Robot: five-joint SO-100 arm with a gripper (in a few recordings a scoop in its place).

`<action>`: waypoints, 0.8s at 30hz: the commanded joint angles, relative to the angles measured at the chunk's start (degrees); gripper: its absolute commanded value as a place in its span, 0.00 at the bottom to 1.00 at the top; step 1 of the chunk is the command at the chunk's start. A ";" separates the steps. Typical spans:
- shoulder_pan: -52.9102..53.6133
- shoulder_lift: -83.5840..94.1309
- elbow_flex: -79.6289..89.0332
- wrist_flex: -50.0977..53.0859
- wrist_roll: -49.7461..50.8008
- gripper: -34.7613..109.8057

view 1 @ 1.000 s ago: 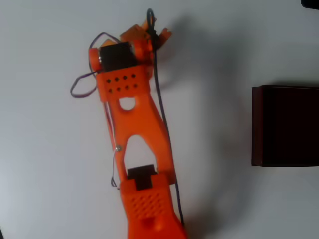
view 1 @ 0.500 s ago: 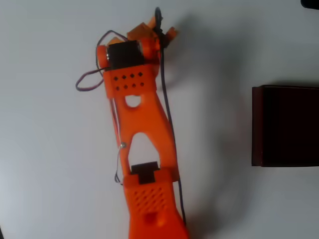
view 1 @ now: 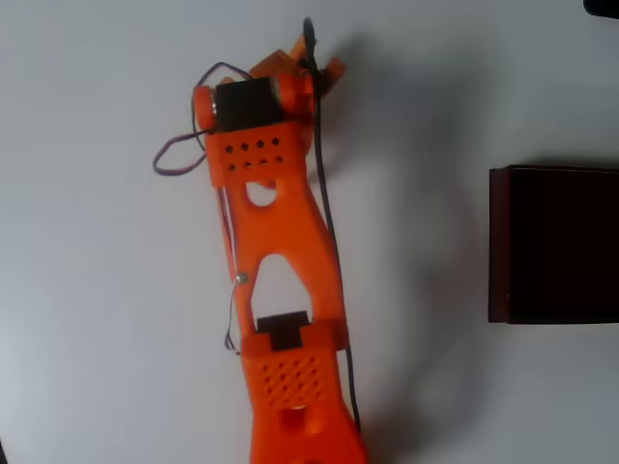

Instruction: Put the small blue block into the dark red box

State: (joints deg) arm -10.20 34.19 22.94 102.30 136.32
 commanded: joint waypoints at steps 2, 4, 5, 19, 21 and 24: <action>-1.05 0.70 -2.29 0.79 0.09 0.43; -1.05 -0.18 -3.60 0.79 -0.44 0.43; -0.97 -0.44 -4.04 0.88 -0.53 0.43; 2.02 -3.78 -7.73 1.49 -10.02 0.24; 2.72 -3.34 -7.03 1.67 -11.95 0.24; 4.13 0.88 -1.93 1.85 -16.08 0.24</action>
State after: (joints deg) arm -7.56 29.97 17.75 103.01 123.31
